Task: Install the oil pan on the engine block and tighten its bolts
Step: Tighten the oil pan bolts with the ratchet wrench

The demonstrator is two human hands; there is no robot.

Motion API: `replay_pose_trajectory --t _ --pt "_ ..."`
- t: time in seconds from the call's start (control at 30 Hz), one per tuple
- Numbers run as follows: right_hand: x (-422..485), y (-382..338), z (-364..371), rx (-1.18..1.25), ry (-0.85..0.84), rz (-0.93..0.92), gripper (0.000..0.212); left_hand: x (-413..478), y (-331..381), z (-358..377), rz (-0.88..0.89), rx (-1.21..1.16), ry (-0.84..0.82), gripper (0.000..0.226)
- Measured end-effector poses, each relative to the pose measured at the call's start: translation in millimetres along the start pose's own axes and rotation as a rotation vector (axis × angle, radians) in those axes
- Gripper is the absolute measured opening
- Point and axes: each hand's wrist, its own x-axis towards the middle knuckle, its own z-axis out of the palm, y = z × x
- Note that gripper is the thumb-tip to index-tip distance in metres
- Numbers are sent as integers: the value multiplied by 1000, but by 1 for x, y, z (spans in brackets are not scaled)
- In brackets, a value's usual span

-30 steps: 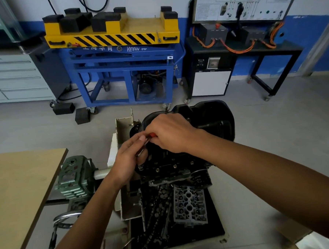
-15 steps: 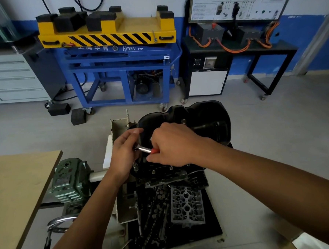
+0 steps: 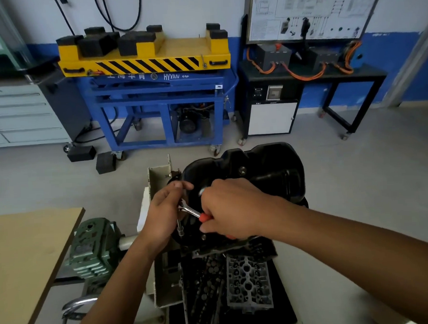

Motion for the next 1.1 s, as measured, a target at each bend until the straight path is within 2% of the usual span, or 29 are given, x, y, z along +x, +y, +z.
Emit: replay_pose_trajectory --t 0.07,0.2,0.5,0.57,0.63,0.87,1.0,1.1 --pt "5 6 -1 -131 33 7 42 -1 1 -4 -14 10 -35 40" --pt "13 18 0 -214 101 33 8 -9 -2 -8 -13 42 -168 36" --pt "43 26 3 -187 165 -43 18 -11 5 -8 -26 -26 -352 50" --pt "46 26 6 -162 174 -53 14 -10 8 -8 -15 -43 -367 50" --pt "44 26 9 -130 193 -55 6 -9 9 -7 -2 -49 -324 45" --pt "20 22 5 -69 136 -16 45 -6 6 10 -4 -27 113 22" --pt "7 -3 10 84 96 -52 52 -2 9 16 38 38 194 22" --pt "3 -12 17 107 107 -66 52 -4 6 17 66 57 194 22"
